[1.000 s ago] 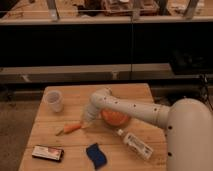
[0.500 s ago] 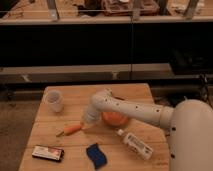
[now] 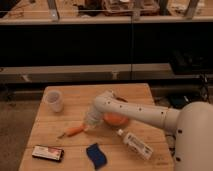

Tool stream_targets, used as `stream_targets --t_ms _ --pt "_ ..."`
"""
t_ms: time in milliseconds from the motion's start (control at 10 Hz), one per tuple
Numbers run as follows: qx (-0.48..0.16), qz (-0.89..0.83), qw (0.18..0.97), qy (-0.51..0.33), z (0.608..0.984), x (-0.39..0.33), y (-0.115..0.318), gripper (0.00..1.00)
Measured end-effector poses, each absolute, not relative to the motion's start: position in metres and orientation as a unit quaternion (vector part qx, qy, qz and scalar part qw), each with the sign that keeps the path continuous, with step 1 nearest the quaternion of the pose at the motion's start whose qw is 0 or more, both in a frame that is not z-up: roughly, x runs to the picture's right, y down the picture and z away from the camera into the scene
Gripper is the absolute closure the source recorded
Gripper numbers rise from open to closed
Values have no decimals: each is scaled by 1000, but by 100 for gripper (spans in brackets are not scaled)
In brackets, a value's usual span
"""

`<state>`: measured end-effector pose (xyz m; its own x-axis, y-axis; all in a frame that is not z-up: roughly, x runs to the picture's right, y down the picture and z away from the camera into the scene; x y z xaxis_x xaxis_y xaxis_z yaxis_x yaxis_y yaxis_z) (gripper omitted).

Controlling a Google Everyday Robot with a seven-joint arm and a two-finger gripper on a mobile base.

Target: Drag the pepper across the table

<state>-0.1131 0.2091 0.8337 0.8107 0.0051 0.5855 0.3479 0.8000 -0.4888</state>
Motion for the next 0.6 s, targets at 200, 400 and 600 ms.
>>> stream_targets --t_ms 200,400,600 --pt "-301 -98 903 -291 831 -110 214 99" --pt "-299 -99 904 -290 829 -115 216 99" --pt "-296 -98 906 -287 825 -106 218 99"
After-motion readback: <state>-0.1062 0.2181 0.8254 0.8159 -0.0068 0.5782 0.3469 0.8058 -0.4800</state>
